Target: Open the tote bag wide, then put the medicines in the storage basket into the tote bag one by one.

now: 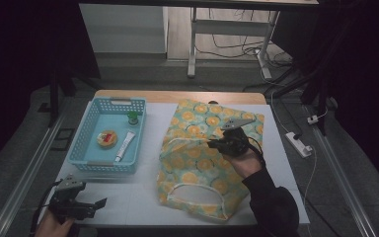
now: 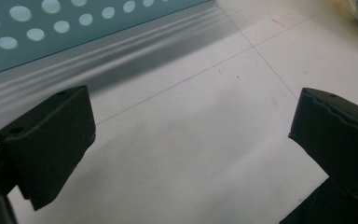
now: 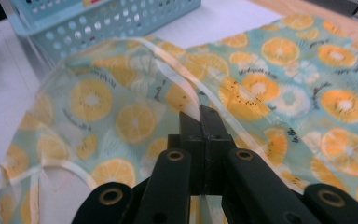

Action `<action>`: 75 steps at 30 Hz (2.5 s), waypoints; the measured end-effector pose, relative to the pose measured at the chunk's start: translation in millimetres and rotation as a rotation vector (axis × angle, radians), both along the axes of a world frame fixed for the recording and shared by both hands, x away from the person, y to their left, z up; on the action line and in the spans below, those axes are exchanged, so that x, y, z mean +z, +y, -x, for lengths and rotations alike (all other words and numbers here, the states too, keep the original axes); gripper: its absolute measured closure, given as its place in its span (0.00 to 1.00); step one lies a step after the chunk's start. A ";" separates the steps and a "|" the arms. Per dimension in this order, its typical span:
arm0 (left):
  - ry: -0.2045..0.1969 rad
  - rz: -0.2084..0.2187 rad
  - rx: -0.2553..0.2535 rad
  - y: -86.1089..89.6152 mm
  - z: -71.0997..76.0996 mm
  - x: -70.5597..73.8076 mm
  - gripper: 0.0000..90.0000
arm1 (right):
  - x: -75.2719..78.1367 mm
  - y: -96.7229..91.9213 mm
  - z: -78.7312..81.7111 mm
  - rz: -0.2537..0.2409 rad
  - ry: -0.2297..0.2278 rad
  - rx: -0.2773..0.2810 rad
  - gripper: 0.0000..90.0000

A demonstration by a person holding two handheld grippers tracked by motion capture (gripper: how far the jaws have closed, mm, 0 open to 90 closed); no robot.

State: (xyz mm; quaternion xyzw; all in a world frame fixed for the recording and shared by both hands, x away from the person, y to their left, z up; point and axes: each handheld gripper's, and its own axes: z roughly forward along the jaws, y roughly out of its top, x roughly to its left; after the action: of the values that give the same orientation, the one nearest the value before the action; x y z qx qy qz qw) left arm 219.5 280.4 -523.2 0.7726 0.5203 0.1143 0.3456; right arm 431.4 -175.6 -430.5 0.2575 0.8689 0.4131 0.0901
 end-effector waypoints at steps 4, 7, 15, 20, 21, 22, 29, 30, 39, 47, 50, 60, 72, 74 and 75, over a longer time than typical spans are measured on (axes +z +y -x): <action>-0.001 0.006 0.003 0.9 0.1 0.0 0.00 | 9.4 1.3 -4.7 -0.019 -0.005 -0.006 1.00; -0.001 0.006 0.005 0.9 0.1 0.0 0.00 | 15.8 2.6 -8.7 -0.027 -0.005 -0.009 1.00; 0.000 0.009 0.007 1.4 0.1 0.0 0.00 | 27.4 4.1 -17.6 -0.043 -0.015 -0.020 1.00; 0.000 0.011 0.007 1.7 0.1 0.0 0.00 | 32.3 4.5 -22.5 -0.051 -0.017 -0.024 1.00; 0.000 0.011 0.007 1.7 0.1 0.0 0.00 | 33.4 4.8 -23.5 -0.052 -0.019 -0.026 1.00; 0.000 0.012 0.007 1.8 0.1 -0.1 0.00 | 35.4 5.3 -25.5 -0.054 -0.022 -0.027 1.00; 0.000 0.014 0.005 2.2 -0.1 -0.1 0.00 | 40.0 7.8 -29.9 -0.064 -0.026 -0.031 1.00; 0.000 0.014 0.005 2.2 -0.1 -0.1 0.00 | 40.5 8.2 -30.3 -0.064 -0.025 -0.034 1.00; 0.001 0.016 0.005 2.3 -0.2 -0.2 0.00 | 42.9 9.7 -32.1 -0.064 -0.034 -0.038 1.00; 0.012 0.042 -0.002 4.6 -1.5 -0.6 0.01 | 39.2 9.2 -30.7 -0.061 -0.029 -0.039 1.00; 0.018 0.064 -0.002 7.0 -2.3 -1.0 0.01 | 39.2 7.6 -30.5 -0.065 -0.030 -0.041 1.00; 0.038 0.154 -0.034 14.6 -4.5 -1.6 0.02 | 39.3 5.7 -28.3 -0.069 -0.035 -0.036 1.00; 0.014 0.157 -0.052 16.5 -4.7 2.7 0.01 | 38.5 4.7 -27.4 -0.071 -0.032 -0.032 1.00; 0.005 0.169 -0.054 17.6 -4.9 4.7 0.01 | 38.6 4.0 -27.2 -0.072 -0.033 -0.032 1.00; -0.001 0.175 -0.054 17.8 -5.0 5.7 0.01 | 38.7 3.7 -27.1 -0.071 -0.034 -0.031 1.00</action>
State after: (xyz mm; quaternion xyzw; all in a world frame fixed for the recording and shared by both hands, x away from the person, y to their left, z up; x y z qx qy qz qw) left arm 224.5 298.2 -517.5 0.7532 0.5071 0.0594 0.4148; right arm 458.5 -171.9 -391.9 0.2671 0.8478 0.4466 0.1019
